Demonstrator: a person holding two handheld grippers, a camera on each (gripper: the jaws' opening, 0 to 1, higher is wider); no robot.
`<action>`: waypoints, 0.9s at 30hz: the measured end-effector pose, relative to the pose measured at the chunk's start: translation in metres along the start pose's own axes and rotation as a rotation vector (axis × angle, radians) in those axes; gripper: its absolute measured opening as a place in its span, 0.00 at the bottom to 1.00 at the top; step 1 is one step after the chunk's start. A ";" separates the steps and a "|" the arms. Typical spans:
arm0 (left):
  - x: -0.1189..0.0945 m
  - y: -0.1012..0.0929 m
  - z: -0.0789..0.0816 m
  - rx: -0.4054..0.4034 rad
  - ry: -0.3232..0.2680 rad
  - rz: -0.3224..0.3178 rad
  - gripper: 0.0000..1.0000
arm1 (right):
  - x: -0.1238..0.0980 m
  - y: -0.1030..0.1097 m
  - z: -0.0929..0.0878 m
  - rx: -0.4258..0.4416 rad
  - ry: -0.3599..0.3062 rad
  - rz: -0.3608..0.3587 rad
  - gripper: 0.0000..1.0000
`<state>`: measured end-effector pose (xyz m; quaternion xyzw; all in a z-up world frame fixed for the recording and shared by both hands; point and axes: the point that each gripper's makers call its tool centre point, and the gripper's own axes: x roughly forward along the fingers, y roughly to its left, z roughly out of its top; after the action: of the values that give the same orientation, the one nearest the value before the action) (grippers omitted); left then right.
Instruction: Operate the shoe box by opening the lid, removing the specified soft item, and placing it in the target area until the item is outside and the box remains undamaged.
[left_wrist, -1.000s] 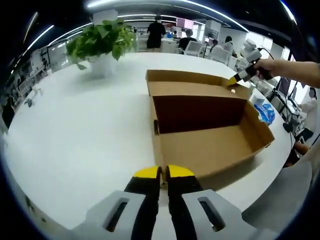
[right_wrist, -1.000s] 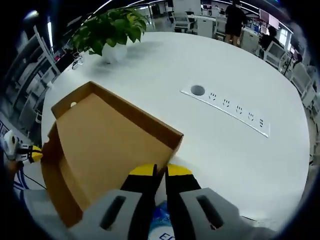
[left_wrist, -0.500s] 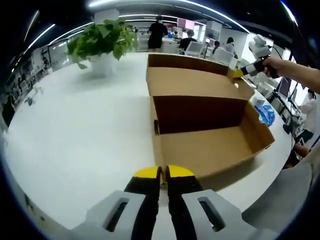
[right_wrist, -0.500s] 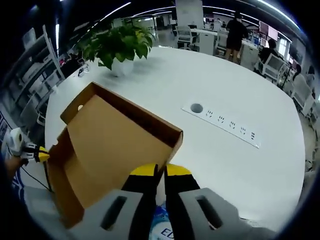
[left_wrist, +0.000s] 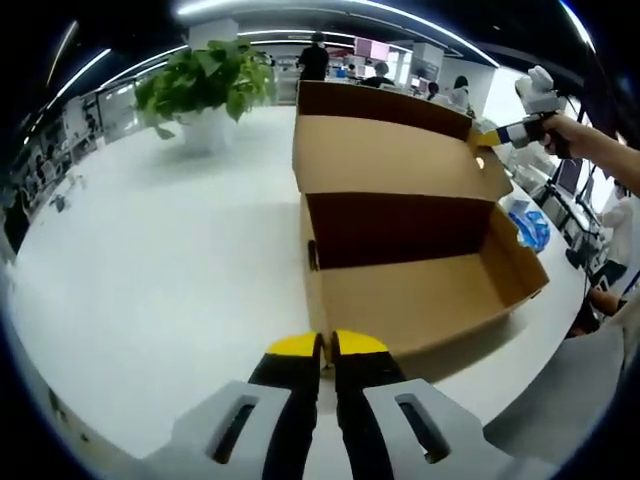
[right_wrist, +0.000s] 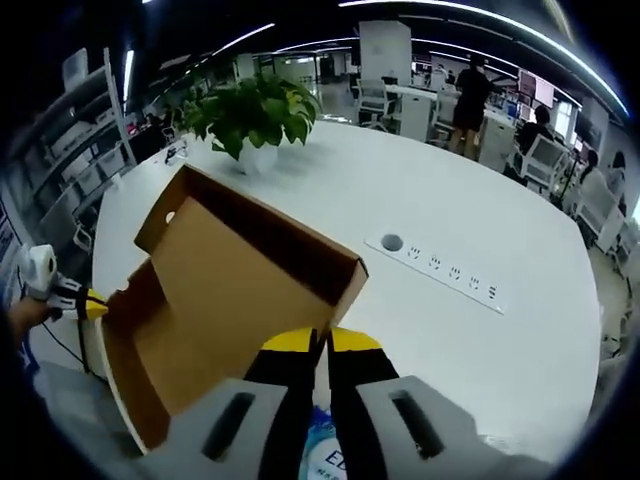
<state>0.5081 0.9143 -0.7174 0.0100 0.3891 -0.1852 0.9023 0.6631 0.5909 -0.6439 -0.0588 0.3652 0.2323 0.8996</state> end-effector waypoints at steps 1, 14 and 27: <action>0.000 0.000 0.000 0.000 0.000 0.000 0.01 | -0.002 0.001 0.000 -0.002 -0.005 -0.001 0.02; -0.002 -0.001 0.000 -0.020 -0.013 -0.020 0.01 | -0.035 0.020 0.002 -0.008 -0.116 -0.008 0.01; -0.002 -0.001 0.001 -0.025 -0.025 -0.043 0.02 | -0.062 0.043 -0.010 -0.030 -0.212 -0.032 0.01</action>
<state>0.5066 0.9138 -0.7152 -0.0121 0.3801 -0.1998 0.9030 0.5980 0.6033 -0.6062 -0.0531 0.2633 0.2284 0.9358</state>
